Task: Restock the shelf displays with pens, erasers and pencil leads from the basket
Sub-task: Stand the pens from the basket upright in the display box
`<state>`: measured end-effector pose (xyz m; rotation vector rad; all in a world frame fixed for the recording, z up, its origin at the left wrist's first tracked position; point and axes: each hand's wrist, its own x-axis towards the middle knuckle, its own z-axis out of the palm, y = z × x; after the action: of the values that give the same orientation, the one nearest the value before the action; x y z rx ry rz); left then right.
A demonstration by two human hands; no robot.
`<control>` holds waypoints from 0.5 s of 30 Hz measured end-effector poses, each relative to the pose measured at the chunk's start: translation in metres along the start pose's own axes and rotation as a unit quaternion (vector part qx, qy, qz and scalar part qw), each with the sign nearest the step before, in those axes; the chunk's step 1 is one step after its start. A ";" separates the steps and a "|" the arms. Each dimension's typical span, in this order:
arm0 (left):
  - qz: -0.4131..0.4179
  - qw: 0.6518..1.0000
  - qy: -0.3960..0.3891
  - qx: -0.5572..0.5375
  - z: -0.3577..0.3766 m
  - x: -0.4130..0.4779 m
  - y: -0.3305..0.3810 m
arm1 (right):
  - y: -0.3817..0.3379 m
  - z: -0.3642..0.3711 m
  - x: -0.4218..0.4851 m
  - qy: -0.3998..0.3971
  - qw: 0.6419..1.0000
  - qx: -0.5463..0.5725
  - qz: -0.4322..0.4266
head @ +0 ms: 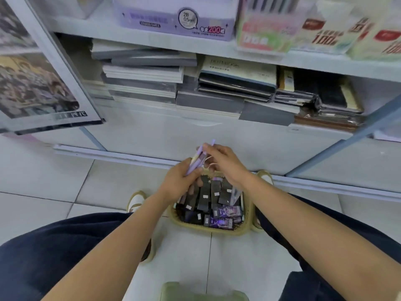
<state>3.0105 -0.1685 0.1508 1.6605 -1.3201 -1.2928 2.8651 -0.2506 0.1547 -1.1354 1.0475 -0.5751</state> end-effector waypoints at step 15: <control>0.011 0.959 0.147 -0.241 -0.028 -0.055 0.093 | -0.082 -0.033 -0.088 0.007 0.983 0.132 -0.129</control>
<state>3.0067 -0.1454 0.2601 1.4142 -0.7683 -1.1816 2.8077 -0.2229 0.2614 -1.0385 0.8124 -0.9009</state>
